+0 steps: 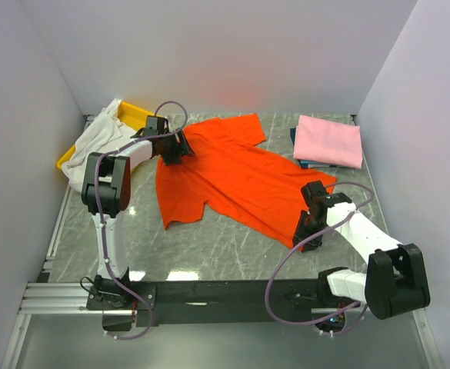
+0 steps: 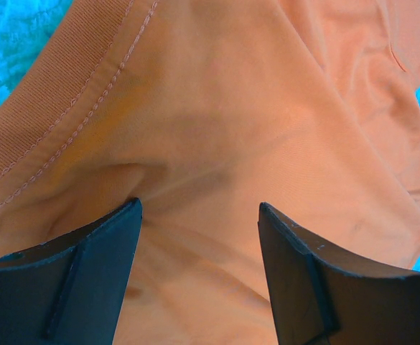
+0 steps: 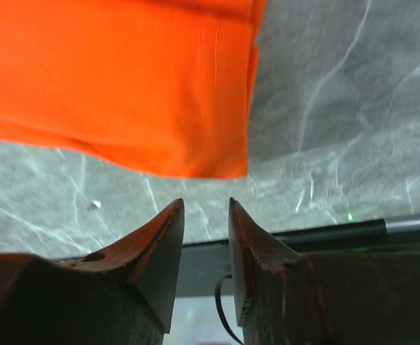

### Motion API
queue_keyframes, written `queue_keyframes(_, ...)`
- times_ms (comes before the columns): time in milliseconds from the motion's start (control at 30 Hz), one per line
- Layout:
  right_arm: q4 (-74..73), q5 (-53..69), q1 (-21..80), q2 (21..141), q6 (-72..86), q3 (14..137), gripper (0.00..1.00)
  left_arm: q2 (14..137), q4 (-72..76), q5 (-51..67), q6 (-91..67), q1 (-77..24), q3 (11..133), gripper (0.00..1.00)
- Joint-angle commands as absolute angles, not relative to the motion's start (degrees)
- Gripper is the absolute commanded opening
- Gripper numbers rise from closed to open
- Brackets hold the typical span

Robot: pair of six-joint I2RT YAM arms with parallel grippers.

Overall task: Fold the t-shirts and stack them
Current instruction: Flatten the tshirt out

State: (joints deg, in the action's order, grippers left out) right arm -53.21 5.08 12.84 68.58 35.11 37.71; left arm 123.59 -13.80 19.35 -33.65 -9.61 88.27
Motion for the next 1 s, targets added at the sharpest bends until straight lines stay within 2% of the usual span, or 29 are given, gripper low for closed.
queue_keyframes(0,-49.0,2.7,11.9,69.3,36.8,37.9,0.40,122.8,-18.2,16.0,-31.6,-9.0,86.4,0.73)
queue_keyframes(600,-49.8,-3.3,11.2,74.1,39.6,38.3,0.41,122.5,-17.9,17.2,-31.9,-9.0,86.7,0.73)
queue_keyframes(833,-47.3,-0.8,12.0,75.2,40.6,36.7,0.40,122.4,-18.2,17.8,-31.3,-9.0,87.6,0.73)
queue_keyframes(967,-45.4,-0.2,12.5,76.2,41.0,35.6,0.36,121.9,-17.9,18.3,-31.0,-9.1,87.6,0.73)
